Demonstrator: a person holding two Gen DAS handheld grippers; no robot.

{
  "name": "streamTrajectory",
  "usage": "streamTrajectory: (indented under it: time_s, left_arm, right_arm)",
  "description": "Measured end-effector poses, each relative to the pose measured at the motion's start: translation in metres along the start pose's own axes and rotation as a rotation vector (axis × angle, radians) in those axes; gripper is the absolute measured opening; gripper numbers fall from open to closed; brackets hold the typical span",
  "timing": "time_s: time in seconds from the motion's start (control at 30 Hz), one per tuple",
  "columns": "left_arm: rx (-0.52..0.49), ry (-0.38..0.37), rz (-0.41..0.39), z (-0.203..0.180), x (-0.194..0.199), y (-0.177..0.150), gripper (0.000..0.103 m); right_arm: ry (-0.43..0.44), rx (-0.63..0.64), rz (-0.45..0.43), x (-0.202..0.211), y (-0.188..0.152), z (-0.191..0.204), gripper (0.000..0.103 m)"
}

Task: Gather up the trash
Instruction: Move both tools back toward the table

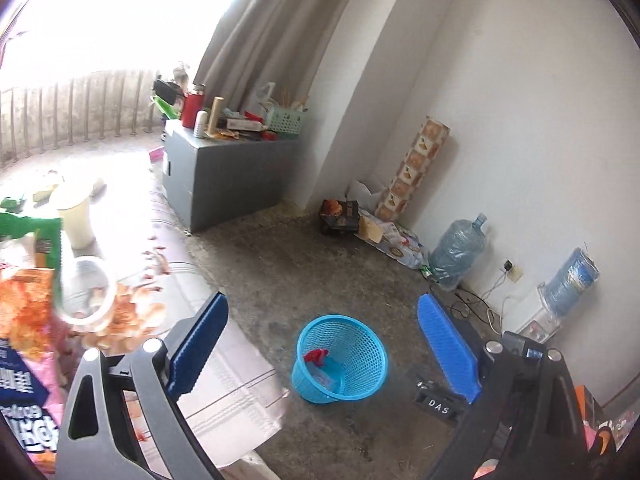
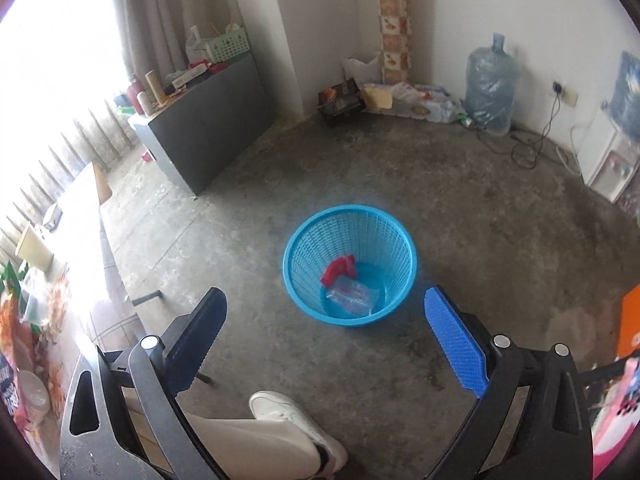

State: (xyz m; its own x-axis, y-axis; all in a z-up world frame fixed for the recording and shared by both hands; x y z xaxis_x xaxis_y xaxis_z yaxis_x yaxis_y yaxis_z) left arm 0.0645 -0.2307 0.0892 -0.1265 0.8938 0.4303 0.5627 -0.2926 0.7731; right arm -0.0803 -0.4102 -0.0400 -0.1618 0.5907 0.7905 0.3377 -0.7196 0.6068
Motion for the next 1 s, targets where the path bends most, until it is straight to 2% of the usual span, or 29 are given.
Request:
streamTrajectory:
  time_s: [0.13,0.2,0.3,0.4,0.53,0.63,0.7,0.8,0.9,1.0]
  left_arm:
    - [0.007,0.095,-0.082,0.036,0.077,-0.004,0.097]
    - [0.021,0.131,-0.116,0.055,0.109,-0.007,0.097]
    - [0.044,0.213,-0.152,0.086,0.151,-0.012,0.097]
    - [0.038,0.279,-0.184,0.115,0.185,-0.015,0.097]
    - [0.032,0.36,-0.217,0.143,0.215,-0.016,0.097]
    - [0.052,0.381,-0.22,0.16,0.222,-0.015,0.097]
    - [0.07,0.383,-0.213,0.17,0.222,-0.012,0.097]
    - [0.076,0.372,-0.194,0.182,0.222,-0.002,0.097]
    - [0.052,0.324,-0.17,0.189,0.216,0.027,0.097]
    - [0.051,0.257,-0.122,0.2,0.199,0.065,0.097]
  right_arm:
    - [0.031,0.163,-0.139,0.031,-0.004,0.028,0.095]
    - [0.085,0.22,-0.194,0.046,-0.006,0.046,0.095]
    - [0.248,0.277,-0.251,0.064,-0.009,0.072,0.095]
    - [0.411,0.321,-0.246,0.074,-0.005,0.098,0.095]
    - [0.594,0.338,-0.148,0.078,0.009,0.136,0.095]
    - [0.715,0.333,-0.028,0.069,0.019,0.169,0.094]
    - [0.779,0.328,0.063,0.059,0.021,0.191,0.084]
    - [0.8,0.334,0.187,0.043,0.018,0.229,0.072]
    - [0.819,0.352,0.278,0.033,0.015,0.264,0.063]
    - [0.83,0.364,0.314,0.031,0.012,0.29,0.058]
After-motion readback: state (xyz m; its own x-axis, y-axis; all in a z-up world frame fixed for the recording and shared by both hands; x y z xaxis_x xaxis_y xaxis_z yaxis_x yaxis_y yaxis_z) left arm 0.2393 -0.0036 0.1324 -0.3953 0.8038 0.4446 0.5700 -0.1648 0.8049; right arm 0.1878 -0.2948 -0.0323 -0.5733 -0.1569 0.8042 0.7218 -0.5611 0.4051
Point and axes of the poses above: each gripper's, at about its wrist camera, not at the fingertips, and x roughly against the way its jaws point, z to its left, y to its top, the point moved 2 cm from there along -x, roughly the way its jaws point, and after that the axes turned 15 degrees about -y, right-handed, at the moved point
